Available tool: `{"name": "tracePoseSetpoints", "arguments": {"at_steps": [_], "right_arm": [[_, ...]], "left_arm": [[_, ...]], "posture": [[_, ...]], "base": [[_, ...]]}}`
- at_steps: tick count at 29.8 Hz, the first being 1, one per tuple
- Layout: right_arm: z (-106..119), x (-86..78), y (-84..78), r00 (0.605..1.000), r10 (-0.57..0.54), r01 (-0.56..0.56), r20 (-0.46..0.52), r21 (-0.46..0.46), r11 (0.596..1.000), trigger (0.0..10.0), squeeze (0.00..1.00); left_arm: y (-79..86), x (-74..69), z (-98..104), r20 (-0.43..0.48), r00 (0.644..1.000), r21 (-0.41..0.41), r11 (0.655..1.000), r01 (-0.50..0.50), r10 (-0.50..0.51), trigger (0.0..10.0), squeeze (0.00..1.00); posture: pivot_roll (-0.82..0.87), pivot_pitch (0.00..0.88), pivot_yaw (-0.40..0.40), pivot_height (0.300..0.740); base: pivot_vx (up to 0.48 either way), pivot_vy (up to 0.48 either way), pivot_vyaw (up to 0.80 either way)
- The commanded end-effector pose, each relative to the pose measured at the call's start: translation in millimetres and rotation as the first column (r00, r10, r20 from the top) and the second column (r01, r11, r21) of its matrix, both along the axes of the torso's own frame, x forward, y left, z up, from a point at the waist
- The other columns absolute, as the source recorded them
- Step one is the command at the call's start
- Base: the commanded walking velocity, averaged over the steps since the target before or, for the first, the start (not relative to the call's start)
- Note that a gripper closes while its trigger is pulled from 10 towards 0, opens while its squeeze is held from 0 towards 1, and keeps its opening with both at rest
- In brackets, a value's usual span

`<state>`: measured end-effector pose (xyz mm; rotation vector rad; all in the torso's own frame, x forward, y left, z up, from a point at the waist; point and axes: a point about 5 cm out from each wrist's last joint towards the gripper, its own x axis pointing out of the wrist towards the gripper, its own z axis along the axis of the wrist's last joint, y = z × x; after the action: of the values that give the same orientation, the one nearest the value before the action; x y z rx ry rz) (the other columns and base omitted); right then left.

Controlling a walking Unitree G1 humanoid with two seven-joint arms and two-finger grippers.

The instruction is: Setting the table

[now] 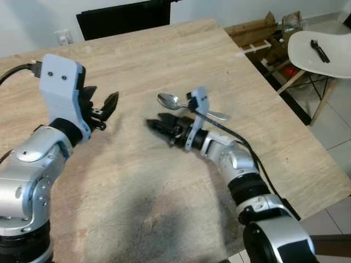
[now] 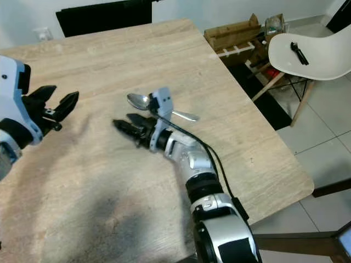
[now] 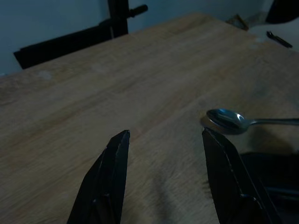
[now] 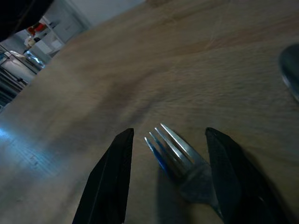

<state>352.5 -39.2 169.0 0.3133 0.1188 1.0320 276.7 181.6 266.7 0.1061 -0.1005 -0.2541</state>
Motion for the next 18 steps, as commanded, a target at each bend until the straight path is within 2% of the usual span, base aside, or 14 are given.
{"name": "tracePoseSetpoints", "arguments": {"at_steps": [1, 4, 8, 9, 11, 12, 14, 16, 17, 18], "right_arm": [[-9.4, -7.0, 5.1, 0.999, 0.019, -0.018, -0.051, 0.012, 1.000, 10.0, 0.00], [-1.7, -16.4, 16.9, 0.998, 0.048, -0.046, -0.045, 0.054, 0.997, 10.0, 0.00], [8.7, -20.6, 18.9, 0.999, 0.044, -0.043, -0.015, 0.067, 0.997, 10.0, 0.00], [12.8, -20.2, 17.0, 0.999, 0.031, -0.032, 0.023, 0.054, 0.998, 10.0, 0.00], [29.3, -17.3, 4.9, 0.978, -0.012, 0.017, 0.209, -0.021, 1.000, 10.0, 0.00], [29.3, -17.3, 4.9, 0.978, -0.012, 0.017, 0.209, -0.021, 1.000, 10.0, 0.00], [42.3, -15.9, -6.8, 0.938, -0.027, 0.056, 0.345, -0.075, 0.996, 10.0, 0.00], [50.4, -16.7, -19.3, 0.888, 0.011, 0.070, 0.459, -0.160, 0.985, 10.0, 0.00], [49.6, -18.5, -28.7, 0.869, 0.077, 0.053, 0.489, -0.247, 0.968, 10.0, 0.00], [49.6, -18.5, -28.7, 0.869, 0.077, 0.053, 0.489, -0.247, 0.968, 10.0, 0.00]], "left_arm": [[-0.5, 1.6, -5.1, -0.017, 1.000, -0.002, 1.000, -0.001, 0.001, 10.0, 0.00], [-2.9, 4.8, -6.4, -0.012, 1.000, -0.009, 1.000, 0.006, -0.006, 10.0, 0.00], [-5.5, 8.3, -6.2, -0.003, 1.000, -0.015, 1.000, 0.013, -0.013, 10.0, 0.00], [-5.9, 8.9, -6.1, -0.001, 1.000, -0.015, 1.000, 0.014, -0.014, 10.0, 0.00], [-6.6, 9.9, -6.0, 0.005, 1.000, -0.018, 1.000, 0.015, -0.015, 10.0, 0.00], [-6.6, 9.9, -6.0, 0.005, 1.000, -0.018, 1.000, 0.015, -0.015, 10.0, 0.00], [-7.0, 10.7, -6.3, 0.008, 1.000, -0.020, 1.000, 0.016, -0.015, 10.0, 0.00], [-7.2, 11.1, -7.2, 0.009, 1.000, -0.021, 1.000, 0.017, -0.017, 10.0, 0.00], [-7.6, 11.6, -7.8, 0.010, 1.000, -0.021, 1.000, 0.022, -0.022, 10.0, 0.00], [-7.6, 11.6, -7.8, 0.010, 1.000, -0.021, 1.000, 0.022, -0.022, 10.0, 0.00]], "posture": [[0.06, 0.159, 0.049, 0.740], [0.05, 0.147, 0.049, 0.740], [0.05, 0.134, 0.050, 0.740], [0.04, 0.132, 0.050, 0.740], [0.04, 0.123, 0.047, 0.740], [0.04, 0.123, 0.047, 0.740], [0.03, 0.120, 0.048, 0.740], [0.03, 0.118, 0.049, 0.740], [0.03, 0.116, 0.050, 0.740], [0.03, 0.116, 0.050, 0.740]], "base": [[0.000, 0.000, 0.00], [0.000, 0.000, 0.00], [0.000, 0.000, 0.00], [0.000, 0.000, 0.00], [0.000, 0.000, 0.00], [0.000, 0.000, 0.00], [0.000, 0.000, 0.00], [0.000, 0.000, 0.00], [0.000, 0.000, 0.00], [0.000, 0.000, 0.00]]}}
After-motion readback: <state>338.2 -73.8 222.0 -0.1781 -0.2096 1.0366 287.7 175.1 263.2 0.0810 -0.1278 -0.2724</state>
